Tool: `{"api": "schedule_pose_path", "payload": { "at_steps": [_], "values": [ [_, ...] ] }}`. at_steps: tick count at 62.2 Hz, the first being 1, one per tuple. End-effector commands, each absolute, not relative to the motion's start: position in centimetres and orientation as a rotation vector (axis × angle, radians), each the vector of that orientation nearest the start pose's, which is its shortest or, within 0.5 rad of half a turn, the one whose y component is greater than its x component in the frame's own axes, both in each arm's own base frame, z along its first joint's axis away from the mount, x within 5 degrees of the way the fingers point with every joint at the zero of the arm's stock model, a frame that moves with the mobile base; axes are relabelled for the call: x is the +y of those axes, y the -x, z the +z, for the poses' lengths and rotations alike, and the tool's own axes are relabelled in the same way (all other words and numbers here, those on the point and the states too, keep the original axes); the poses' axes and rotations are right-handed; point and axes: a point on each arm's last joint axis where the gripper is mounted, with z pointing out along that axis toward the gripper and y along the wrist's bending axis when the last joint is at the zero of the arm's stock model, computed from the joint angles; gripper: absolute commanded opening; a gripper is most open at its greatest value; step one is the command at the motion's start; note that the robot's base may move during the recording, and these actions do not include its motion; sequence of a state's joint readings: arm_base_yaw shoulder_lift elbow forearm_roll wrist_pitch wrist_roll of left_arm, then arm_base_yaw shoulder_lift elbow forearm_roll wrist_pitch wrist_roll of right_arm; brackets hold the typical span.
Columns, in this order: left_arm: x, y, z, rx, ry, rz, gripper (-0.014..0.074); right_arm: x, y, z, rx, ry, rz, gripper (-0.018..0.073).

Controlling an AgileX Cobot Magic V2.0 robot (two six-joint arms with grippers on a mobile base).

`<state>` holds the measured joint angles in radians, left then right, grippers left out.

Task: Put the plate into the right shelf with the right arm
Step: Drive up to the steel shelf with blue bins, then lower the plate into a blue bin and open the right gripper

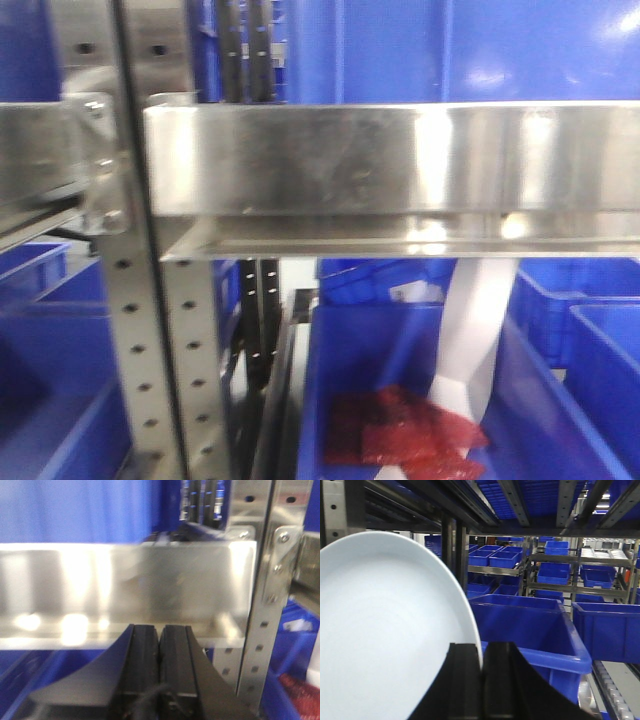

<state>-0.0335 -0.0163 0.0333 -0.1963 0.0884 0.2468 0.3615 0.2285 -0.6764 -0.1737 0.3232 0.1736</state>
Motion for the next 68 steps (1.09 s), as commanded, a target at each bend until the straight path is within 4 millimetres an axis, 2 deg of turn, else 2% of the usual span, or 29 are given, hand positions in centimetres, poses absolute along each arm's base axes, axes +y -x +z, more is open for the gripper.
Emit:
{"api": "schedule_pose_path", "payload": {
  "at_steps": [1,48,53,59,68],
  "values": [
    [-0.2,-5.6,20.0,1.502,-0.064,0.003,-0.0047,0.5,-2.3,40.8,1.23,0.196,0.27,0.0055],
    [-0.2,-5.6,20.0,1.502,-0.064,0.003,-0.0047,0.5,-2.4,41.0,1.209,0.196,0.274,0.0055],
    [-0.2,-5.6,20.0,1.502,-0.064,0.003,-0.0047,0.7,-2.8,41.6,1.188,0.199,0.279,0.0055],
    [-0.2,-5.6,20.0,1.502,-0.064,0.003,-0.0047,1.1,-3.6,43.4,1.166,0.2,0.283,0.0055],
    [-0.2,-5.6,20.0,1.502,-0.064,0.003,-0.0047,2.3,-6.8,46.9,1.197,0.206,0.28,0.0055]
  ]
}}
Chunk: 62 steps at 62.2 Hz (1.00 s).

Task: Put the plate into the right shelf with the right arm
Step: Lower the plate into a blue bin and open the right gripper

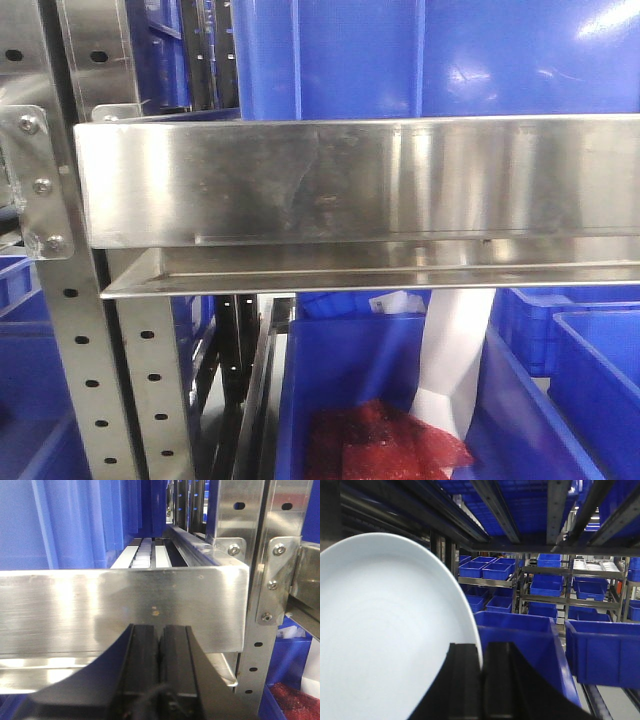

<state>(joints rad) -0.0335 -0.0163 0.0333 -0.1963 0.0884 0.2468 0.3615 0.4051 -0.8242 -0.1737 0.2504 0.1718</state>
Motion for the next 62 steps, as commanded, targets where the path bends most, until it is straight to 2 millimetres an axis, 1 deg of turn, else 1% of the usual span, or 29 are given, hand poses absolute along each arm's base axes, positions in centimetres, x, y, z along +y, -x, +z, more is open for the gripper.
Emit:
{"api": "schedule_pose_path", "payload": {
  "at_steps": [1,9,10,11,12,17,18,19,24,28,33,38,39,40,44,52,58,62],
  "values": [
    [-0.2,-5.6,20.0,1.502,-0.064,0.003,-0.0047,2.4,-7.0,47.6,1.189,0.204,0.281,0.0055],
    [-0.2,-5.6,20.0,1.502,-0.064,0.003,-0.0047,3.6,-10.3,51.1,1.198,0.205,0.28,0.0055],
    [-0.2,-5.6,20.0,1.502,-0.064,0.003,-0.0047,3.9,-11.2,51.2,1.214,0.207,0.278,0.0055],
    [-0.2,-5.6,20.0,1.502,-0.064,0.003,-0.0047,3.9,-11.3,51.6,1.209,0.206,0.278,0.0055],
    [-0.2,-5.6,20.0,1.502,-0.064,0.003,-0.0047,4.3,-12.1,51.8,1.225,0.208,0.276,0.0055],
    [-0.2,-5.6,20.0,1.502,-0.064,0.003,-0.0047,5.2,-14.9,52.9,1.267,0.211,0.27,0.0055],
    [-0.2,-5.6,20.0,1.502,-0.064,0.003,-0.0047,5.3,-15.0,53.2,1.264,0.209,0.27,0.0055],
    [-0.2,-5.6,20.0,1.502,-0.064,0.003,-0.0047,5.5,-15.8,53.2,1.28,0.212,0.268,0.0055],
    [-0.2,-5.6,20.0,1.502,-0.064,0.003,-0.0047,6.5,-18.7,53.6,1.316,0.219,0.245,0.0055],
    [-0.2,-5.6,20.0,1.502,-0.064,0.003,-0.0047,6.8,-20.8,53.6,1.34,0.22,0.213,0.0055],
    [-0.2,-5.6,20.0,1.502,-0.064,0.003,-0.0047,7.1,-23.5,53.1,1.38,0.22,0.169,0.0055],
    [-0.2,-5.6,20.0,1.502,-0.064,0.003,-0.0047,7.0,-26.0,52.0,1.439,0.207,0.138,0.0055],
    [-0.2,-5.6,20.0,1.502,-0.064,0.003,-0.0047,6.9,-26.3,51.9,1.443,0.203,0.133,0.0055],
    [-0.2,-5.6,20.0,1.502,-0.064,0.003,-0.0047,6.9,-27.1,51.3,1.463,0.201,0.125,0.0055],
    [-0.2,-5.6,20.0,1.502,-0.064,0.003,-0.0047,6.8,-28.9,50.0,1.511,0.194,0.105,0.0055],
    [-0.2,-5.6,20.0,1.502,-0.064,0.003,-0.0047,7.2,-31.6,47.6,1.602,0.199,0.088,0.0055],
    [-0.2,-5.6,20.0,1.502,-0.064,0.003,-0.0047,7.5,-33.1,45.9,1.66,0.206,0.081,0.0055],
    [-0.2,-5.6,20.0,1.502,-0.064,0.003,-0.0047,7.6,-33.6,45.3,1.686,0.208,0.078,0.0057]
  ]
}}
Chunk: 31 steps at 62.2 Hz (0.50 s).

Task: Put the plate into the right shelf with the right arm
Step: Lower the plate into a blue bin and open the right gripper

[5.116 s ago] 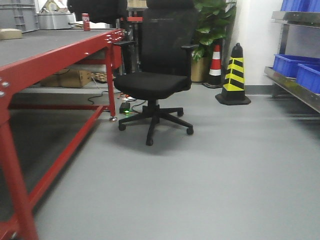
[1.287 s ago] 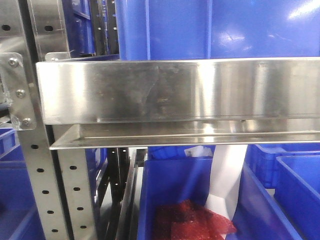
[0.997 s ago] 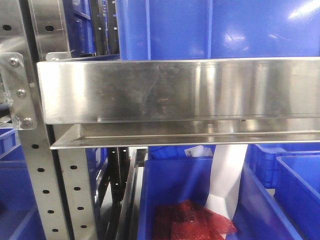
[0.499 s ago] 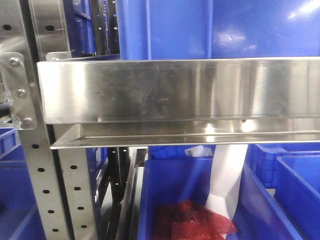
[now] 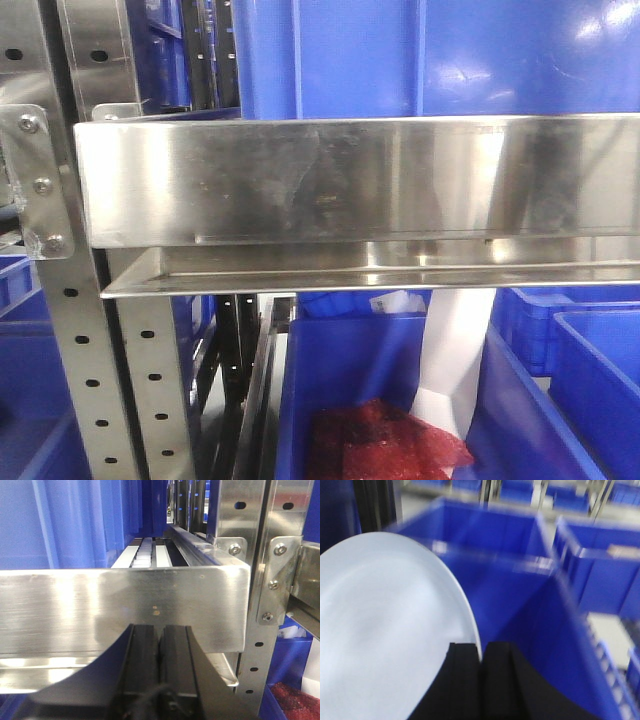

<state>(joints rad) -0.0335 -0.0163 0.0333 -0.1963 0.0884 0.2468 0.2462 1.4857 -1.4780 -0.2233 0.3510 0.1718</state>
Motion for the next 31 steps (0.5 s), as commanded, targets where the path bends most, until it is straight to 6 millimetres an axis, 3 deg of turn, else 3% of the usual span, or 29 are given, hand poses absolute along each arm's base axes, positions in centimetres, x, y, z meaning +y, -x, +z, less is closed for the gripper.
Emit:
{"api": "schedule_pose_path", "payload": {
  "at_steps": [1,11,15,24,27,31],
  "values": [
    [-0.2,-5.6,20.0,1.502,-0.064,0.003,-0.0047,7.6,-33.7,45.2,1.692,0.209,0.077,0.0057],
    [-0.2,-5.6,20.0,1.502,-0.064,0.003,-0.0047,7.7,-34.1,44.5,1.731,0.208,0.07,0.0104],
    [-0.2,-5.6,20.0,1.502,-0.064,0.003,-0.0047,7.6,-34.0,44.5,1.736,0.207,0.07,0.0201],
    [-0.2,-5.6,20.0,1.502,-0.064,0.003,-0.0047,7.5,-33.7,44.7,1.743,0.202,0.071,0.0556],
    [-0.2,-5.6,20.0,1.502,-0.064,0.003,-0.0047,7.4,-33.4,44.8,1.747,0.2,0.069,0.0631],
    [-0.2,-5.6,20.0,1.502,-0.064,0.003,-0.0047,7.3,-32.8,45.3,1.749,0.195,0.067,0.0625]
  ]
}}
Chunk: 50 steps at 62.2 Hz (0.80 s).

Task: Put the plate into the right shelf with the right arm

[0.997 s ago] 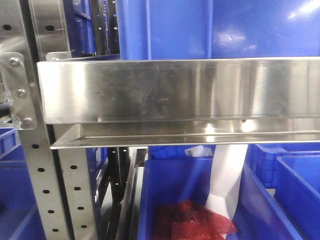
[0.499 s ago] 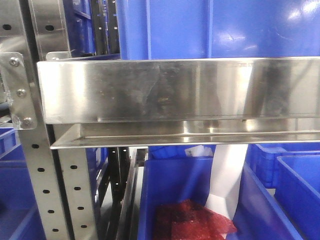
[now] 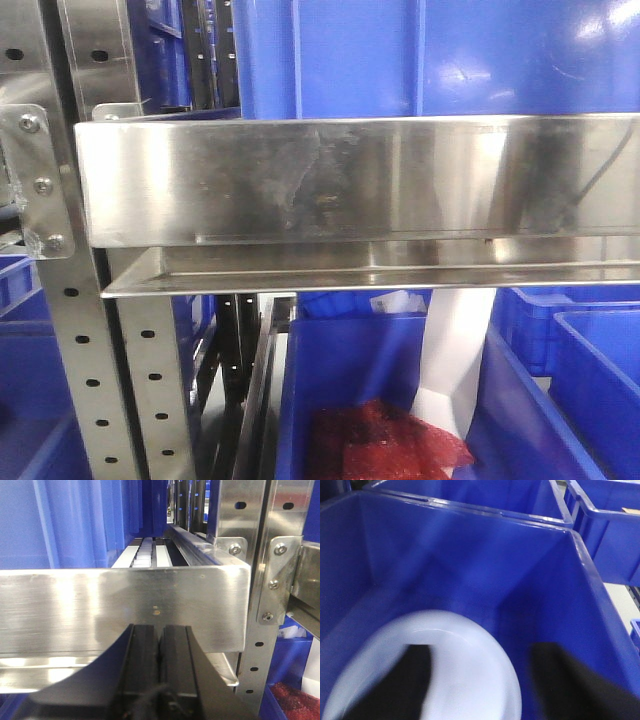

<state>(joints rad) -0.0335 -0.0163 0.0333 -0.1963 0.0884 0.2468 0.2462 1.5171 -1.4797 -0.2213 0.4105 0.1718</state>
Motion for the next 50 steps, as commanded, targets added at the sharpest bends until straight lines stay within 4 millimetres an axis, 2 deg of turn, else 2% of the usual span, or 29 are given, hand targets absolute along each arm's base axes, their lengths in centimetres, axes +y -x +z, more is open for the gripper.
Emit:
{"api": "schedule_pose_path", "payload": {
  "at_steps": [1,12,18,23,29,34,38,41,50],
  "values": [
    [-0.2,-5.6,20.0,1.502,-0.064,0.003,-0.0047,7.2,-32.7,45.4,1.75,0.194,0.066,0.0621],
    [-0.2,-5.6,20.0,1.502,-0.064,0.003,-0.0047,6.3,-29.0,48.4,1.69,0.157,0.101,0.0535],
    [-0.2,-5.6,20.0,1.502,-0.064,0.003,-0.0047,5.7,-26.1,50.2,1.654,0.134,0.126,0.0416],
    [-0.2,-5.6,20.0,1.502,-0.064,0.003,-0.0047,4.9,-23.2,51.4,1.621,0.123,0.13,0.0274],
    [-0.2,-5.6,20.0,1.502,-0.064,0.003,-0.0047,4.1,-19.8,51.9,1.585,0.116,0.133,0.0135],
    [-0.2,-5.6,20.0,1.502,-0.064,0.003,-0.0047,3.3,-16.7,51.4,1.559,0.113,0.136,0.0046],
    [-0.2,-5.6,20.0,1.502,-0.064,0.003,-0.0047,3.0,-15.2,50.4,1.562,0.114,0.135,0.005],
    [-0.2,-5.6,20.0,1.502,-0.064,0.003,-0.0047,2.5,-13.3,49.6,1.55,0.112,0.137,0.005],
    [-0.2,-5.6,20.0,1.502,-0.064,0.003,-0.0047,1.6,-9.5,45.4,1.551,0.116,0.136,0.005]
  ]
}}
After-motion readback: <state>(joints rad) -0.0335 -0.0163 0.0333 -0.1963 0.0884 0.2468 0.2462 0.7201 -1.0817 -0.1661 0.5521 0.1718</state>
